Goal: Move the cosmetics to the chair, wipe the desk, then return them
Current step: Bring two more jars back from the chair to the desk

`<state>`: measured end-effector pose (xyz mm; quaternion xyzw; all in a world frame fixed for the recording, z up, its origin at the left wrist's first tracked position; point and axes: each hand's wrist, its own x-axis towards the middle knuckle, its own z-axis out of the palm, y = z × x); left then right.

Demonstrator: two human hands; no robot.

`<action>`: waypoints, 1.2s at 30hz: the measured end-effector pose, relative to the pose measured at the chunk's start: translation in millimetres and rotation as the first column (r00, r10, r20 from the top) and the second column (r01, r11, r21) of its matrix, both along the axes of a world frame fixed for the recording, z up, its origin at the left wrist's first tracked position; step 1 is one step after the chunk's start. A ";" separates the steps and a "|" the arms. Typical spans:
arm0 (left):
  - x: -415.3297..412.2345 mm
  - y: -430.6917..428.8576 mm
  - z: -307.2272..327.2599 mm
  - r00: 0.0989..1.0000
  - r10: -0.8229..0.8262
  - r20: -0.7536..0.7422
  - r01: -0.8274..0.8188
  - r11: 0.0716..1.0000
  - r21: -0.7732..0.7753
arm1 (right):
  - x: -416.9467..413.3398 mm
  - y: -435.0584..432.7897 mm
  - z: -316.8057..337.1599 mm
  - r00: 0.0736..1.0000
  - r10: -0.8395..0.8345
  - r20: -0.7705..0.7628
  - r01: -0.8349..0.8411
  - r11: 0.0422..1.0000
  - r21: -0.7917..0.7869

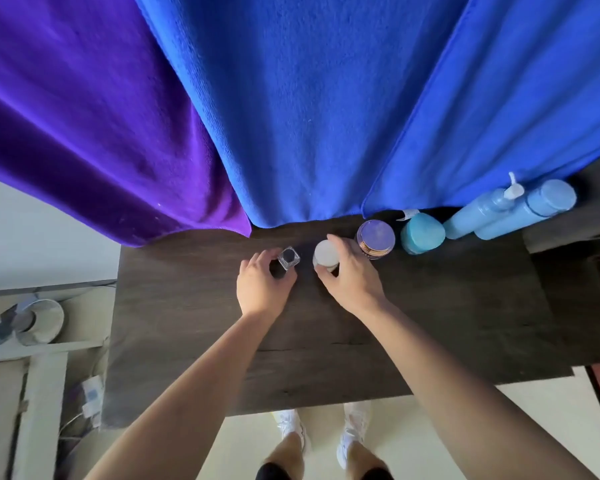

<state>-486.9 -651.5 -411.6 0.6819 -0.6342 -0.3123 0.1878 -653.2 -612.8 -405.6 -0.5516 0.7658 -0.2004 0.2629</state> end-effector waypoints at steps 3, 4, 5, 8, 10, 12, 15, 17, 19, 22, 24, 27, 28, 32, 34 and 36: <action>-0.3 -1.7 -12.6 0.999 -0.021 0.043 0.021 1.000 0.001 | 1.4 -2.7 -5.9 1.000 0.009 -0.017 -0.009 1.000 -0.010; -0.3 -2.3 -13.0 0.998 -0.022 0.053 0.021 1.000 0.007 | 1.5 -3.4 -5.8 0.999 0.025 -0.028 -0.025 1.000 -0.003; 0.0 -2.2 -11.3 0.998 -0.020 0.056 0.020 1.000 0.014 | 1.3 -3.6 -4.1 0.998 0.041 -0.041 -0.041 0.999 0.010; 3.6 1.8 7.1 0.999 -0.028 0.035 0.029 0.999 -0.025 | -0.9 -0.6 10.8 0.995 0.078 -0.068 -0.076 0.997 0.023; 6.7 4.0 32.6 0.996 -0.075 0.041 0.079 0.988 -0.130 | -6.3 3.1 32.8 0.994 0.076 -0.073 -0.078 0.997 -0.029; 8.2 6.3 66.8 0.983 -0.145 0.109 0.171 0.943 -0.284 | -17.0 10.5 64.8 0.995 0.047 -0.093 -0.059 0.990 -0.125; 4.7 8.5 132.5 0.950 -0.231 0.210 0.307 0.812 -0.496 | -42.8 25.3 127.6 0.989 -0.027 -0.144 -0.021 0.949 -0.316; -1.1 10.4 176.1 0.929 -0.265 0.260 0.370 0.713 -0.595 | -62.8 35.3 172.4 0.981 -0.077 -0.179 -0.007 0.904 -0.427; -11.4 13.4 216.7 0.919 -0.268 0.289 0.394 0.627 -0.672 | -83.4 46.8 215.5 0.967 -0.149 -0.206 0.014 0.841 -0.541; -34.4 21.6 265.8 0.913 -0.279 0.296 0.405 0.551 -0.730 | -111.3 70.0 268.4 0.940 -0.257 -0.225 0.047 0.749 -0.661; -55.2 26.9 288.7 0.894 -0.326 0.309 0.441 0.513 -0.736 | -127.5 90.8 292.9 0.907 -0.321 -0.274 0.038 0.709 -0.704; -93.5 39.8 306.3 0.838 -0.458 0.297 0.505 0.442 -0.741 | -149.0 139.4 309.0 0.787 -0.468 -0.402 0.039 0.688 -0.725; -108.2 45.6 308.3 0.810 -0.510 0.291 0.528 0.416 -0.741 | -154.1 161.3 309.7 0.738 -0.520 -0.430 0.065 0.689 -0.722; -165.7 90.3 300.3 0.631 -0.711 0.310 0.657 0.279 -0.700 | -155.4 273.7 297.3 0.558 -0.710 -0.430 0.304 0.657 -0.690; -192.1 127.3 296.6 0.519 -0.793 0.318 0.709 0.193 -0.678 | -147.4 332.9 294.9 0.450 -0.770 -0.452 0.409 0.628 -0.662; -215.4 173.5 297.8 0.396 -0.866 0.306 0.744 0.107 -0.659 | -133.1 390.6 297.3 0.348 -0.819 -0.457 0.491 0.574 -0.655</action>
